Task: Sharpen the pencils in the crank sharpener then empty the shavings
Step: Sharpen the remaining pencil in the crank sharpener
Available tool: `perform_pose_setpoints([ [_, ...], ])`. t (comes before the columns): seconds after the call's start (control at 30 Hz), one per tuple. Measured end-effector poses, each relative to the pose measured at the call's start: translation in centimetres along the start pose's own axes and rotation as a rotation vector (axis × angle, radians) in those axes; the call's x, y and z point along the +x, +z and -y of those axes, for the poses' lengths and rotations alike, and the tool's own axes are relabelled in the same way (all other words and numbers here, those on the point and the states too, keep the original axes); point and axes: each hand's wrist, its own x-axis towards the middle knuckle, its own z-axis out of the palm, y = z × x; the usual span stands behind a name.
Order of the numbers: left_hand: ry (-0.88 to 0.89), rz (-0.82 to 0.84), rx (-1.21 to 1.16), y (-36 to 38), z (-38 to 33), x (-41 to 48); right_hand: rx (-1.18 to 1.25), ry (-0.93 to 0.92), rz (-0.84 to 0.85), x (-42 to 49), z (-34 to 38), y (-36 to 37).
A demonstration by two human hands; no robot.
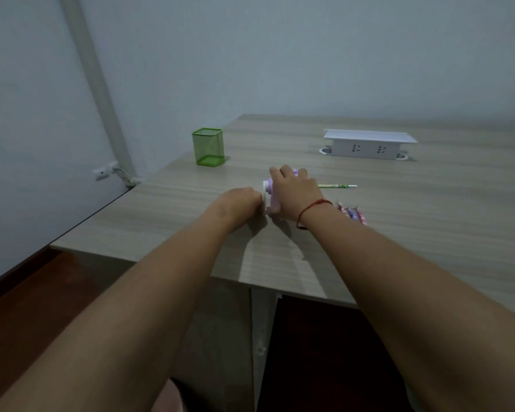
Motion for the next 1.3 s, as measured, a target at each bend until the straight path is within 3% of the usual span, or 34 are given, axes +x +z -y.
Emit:
perform_pose_setpoints([
  [0.17,0.014,-0.027,0.005,-1.0,1.6,2.8,-0.005,-0.06,-0.005,-0.3,-0.7,0.0],
  [0.63,0.113,-0.403,-0.052,-3.4,2.2,1.1,-0.023,-0.019,0.027,0.2,-0.4,0.0],
  [0.87,0.202,-0.381,-0.092,-2.0,1.4,-1.7,0.03,0.046,0.005,0.7,-0.1,0.1],
  [1.03,0.1,-0.311,-0.091,-0.6,0.5,-2.6,0.024,0.062,0.014,1.0,0.0,0.3],
  [1.3,0.142,-0.305,-0.069,1.6,0.3,-2.3,0.006,0.046,-0.015,1.3,-0.2,0.7],
])
